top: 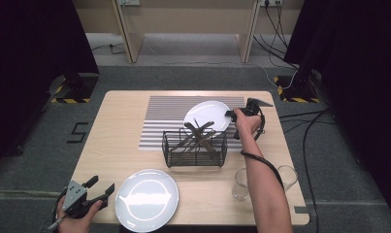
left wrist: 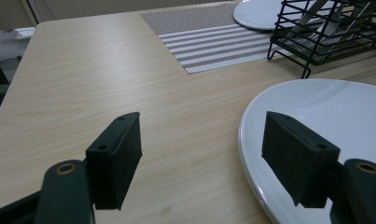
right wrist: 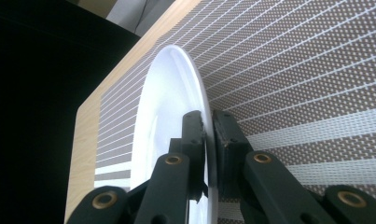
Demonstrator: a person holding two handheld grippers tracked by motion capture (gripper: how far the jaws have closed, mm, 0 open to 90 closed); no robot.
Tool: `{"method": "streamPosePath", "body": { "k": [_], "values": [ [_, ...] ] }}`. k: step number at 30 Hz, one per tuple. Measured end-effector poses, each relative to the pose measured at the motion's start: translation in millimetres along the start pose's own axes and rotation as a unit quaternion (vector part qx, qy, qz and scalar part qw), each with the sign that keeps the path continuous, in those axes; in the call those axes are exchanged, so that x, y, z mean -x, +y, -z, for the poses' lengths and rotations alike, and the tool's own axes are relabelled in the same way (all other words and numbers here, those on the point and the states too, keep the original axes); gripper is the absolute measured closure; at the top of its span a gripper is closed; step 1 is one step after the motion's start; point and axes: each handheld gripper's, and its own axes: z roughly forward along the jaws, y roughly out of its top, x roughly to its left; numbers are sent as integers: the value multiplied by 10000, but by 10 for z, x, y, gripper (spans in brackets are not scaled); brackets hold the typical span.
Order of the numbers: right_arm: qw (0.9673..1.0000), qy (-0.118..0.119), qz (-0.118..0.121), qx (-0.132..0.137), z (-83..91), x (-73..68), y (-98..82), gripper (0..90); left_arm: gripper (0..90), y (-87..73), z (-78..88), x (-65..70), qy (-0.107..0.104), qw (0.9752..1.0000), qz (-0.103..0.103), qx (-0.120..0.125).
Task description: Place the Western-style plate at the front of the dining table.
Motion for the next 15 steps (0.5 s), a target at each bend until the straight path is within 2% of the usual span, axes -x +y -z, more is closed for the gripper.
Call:
{"method": "streamPosePath", "body": {
  "k": [15],
  "values": [
    [9997, -217, -32, -94, -35, 51, -12, 747, 282, 0, 1, 1, 3, 10000, -3, -3]
  ]
}}
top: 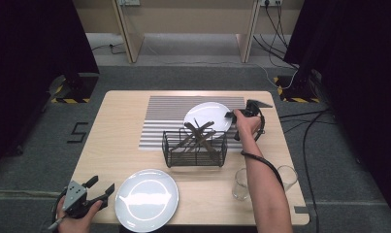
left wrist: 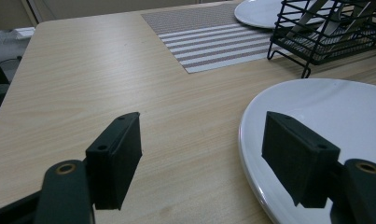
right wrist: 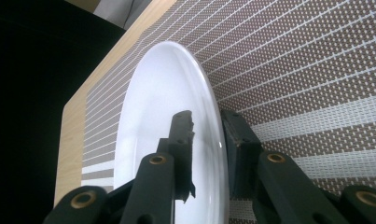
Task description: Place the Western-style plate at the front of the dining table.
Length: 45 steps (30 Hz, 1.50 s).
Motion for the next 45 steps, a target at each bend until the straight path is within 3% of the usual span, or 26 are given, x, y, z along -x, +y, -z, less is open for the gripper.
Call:
{"method": "streamPosePath", "body": {
  "k": [31, 45],
  "values": [
    [9987, -460, 186, -132, -40, -26, -16, 578, 282, -1, 4, 1, 1, 10000, -4, -1],
    [9961, -797, 359, -120, -15, -36, -11, 541, 281, -1, 4, 3, 3, 10000, -9, -6]
  ]
}}
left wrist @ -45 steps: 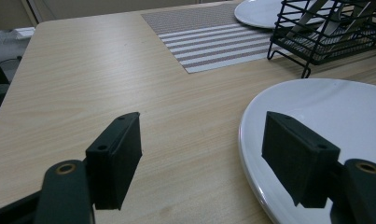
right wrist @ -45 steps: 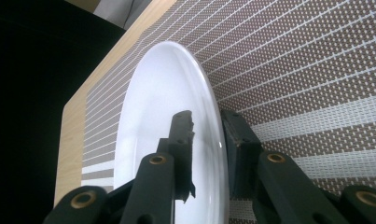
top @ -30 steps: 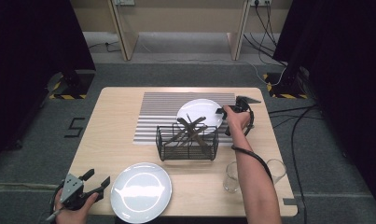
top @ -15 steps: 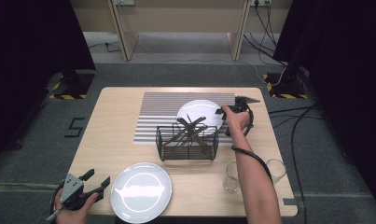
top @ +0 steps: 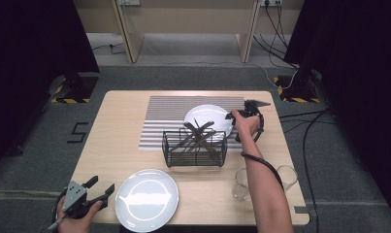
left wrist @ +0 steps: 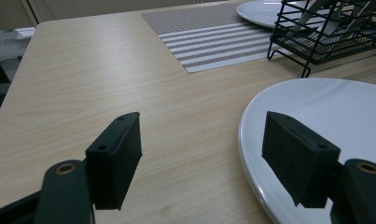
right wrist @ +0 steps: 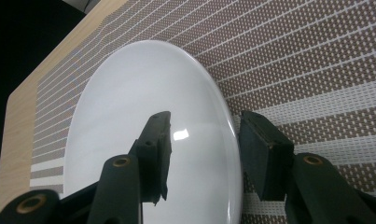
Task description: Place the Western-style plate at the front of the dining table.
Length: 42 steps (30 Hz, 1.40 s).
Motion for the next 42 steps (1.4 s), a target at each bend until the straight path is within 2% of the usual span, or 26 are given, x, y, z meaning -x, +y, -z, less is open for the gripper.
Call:
{"method": "streamPosePath", "body": {
  "k": [6, 16, 30, 42],
  "values": [
    [9999, -30, 75, 85, 54, -10, 9, 535, 279, 1, 6, -4, 19, 10000, 5, 13],
    [9995, -7, 244, 204, 246, -46, 13, 525, 262, 5, 10, -3, 43, 10000, 27, 34],
    [9983, 135, 458, 340, 501, -61, -94, 517, 220, 11, 8, -6, 97, 9999, 43, 35],
    [9960, 338, 642, 514, 743, -106, -177, 504, 222, 38, 1, 15, 28, 9999, 60, 87]
  ]
}}
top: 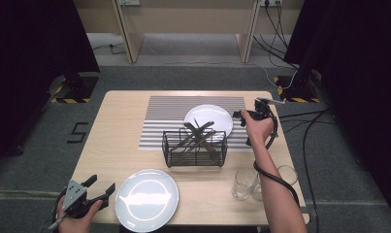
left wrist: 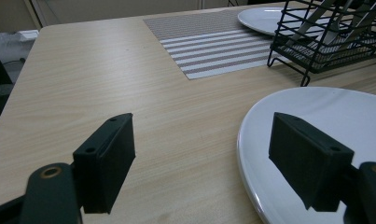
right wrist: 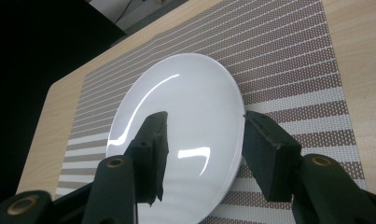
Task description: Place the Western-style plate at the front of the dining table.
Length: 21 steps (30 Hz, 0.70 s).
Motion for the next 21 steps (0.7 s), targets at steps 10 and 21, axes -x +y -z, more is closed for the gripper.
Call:
{"method": "streamPosePath", "body": {
  "k": [10, 21],
  "values": [
    [9997, 147, 145, 106, 182, -29, -95, 503, 217, 101, -11, 24, -133, 9999, -13, 72],
    [9986, 240, 355, 305, 416, -125, -197, 494, 221, 319, -85, 79, -492, 9986, 7, 193]
  ]
}}
